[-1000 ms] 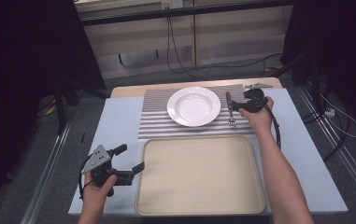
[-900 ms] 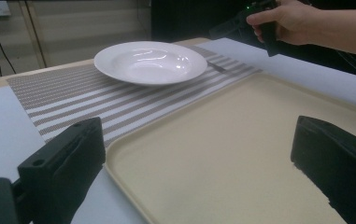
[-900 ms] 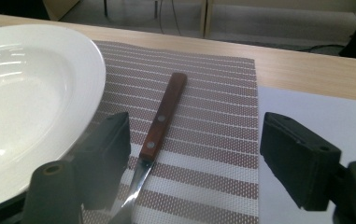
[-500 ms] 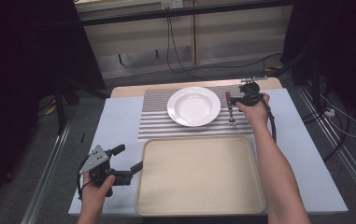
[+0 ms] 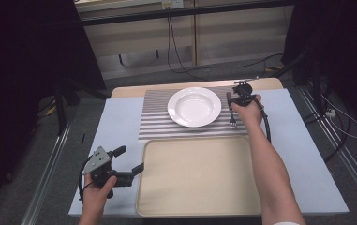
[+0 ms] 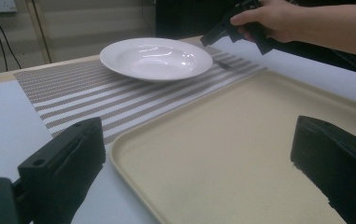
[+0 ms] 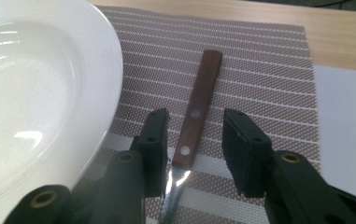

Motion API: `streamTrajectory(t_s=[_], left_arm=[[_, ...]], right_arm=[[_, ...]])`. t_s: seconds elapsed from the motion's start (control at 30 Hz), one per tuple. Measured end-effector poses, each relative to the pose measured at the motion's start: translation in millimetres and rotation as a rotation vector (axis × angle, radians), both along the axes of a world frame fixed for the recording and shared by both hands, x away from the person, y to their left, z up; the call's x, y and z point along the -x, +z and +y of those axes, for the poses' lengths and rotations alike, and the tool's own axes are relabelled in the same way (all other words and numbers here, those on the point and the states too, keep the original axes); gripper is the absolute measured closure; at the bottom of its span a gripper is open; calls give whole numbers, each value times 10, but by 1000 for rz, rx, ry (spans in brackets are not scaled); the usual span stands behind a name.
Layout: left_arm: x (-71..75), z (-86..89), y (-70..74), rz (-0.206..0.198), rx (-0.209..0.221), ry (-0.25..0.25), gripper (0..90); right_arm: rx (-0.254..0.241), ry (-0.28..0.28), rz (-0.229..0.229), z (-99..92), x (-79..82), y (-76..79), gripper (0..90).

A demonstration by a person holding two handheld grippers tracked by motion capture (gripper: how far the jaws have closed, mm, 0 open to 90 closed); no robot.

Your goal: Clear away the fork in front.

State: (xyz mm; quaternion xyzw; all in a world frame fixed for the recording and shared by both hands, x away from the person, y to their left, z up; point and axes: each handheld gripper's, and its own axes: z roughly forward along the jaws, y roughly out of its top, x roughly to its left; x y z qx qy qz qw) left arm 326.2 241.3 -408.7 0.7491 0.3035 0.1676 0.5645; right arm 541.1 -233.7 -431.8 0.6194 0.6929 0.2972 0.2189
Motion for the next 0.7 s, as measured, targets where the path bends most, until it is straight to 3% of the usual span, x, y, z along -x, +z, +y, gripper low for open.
streamTrajectory(t_s=[0.47,0.6,0.7], left_arm=[[-11,41,-7,1,0,13,35],[-10,47,-7,3,-1,15,35],[-9,58,-2,0,3,20,35]], right_arm=[[7,-24,95,67,-109,-142,714],[-59,-71,113,44,-118,-158,751],[-47,-61,106,48,-123,-165,749]])
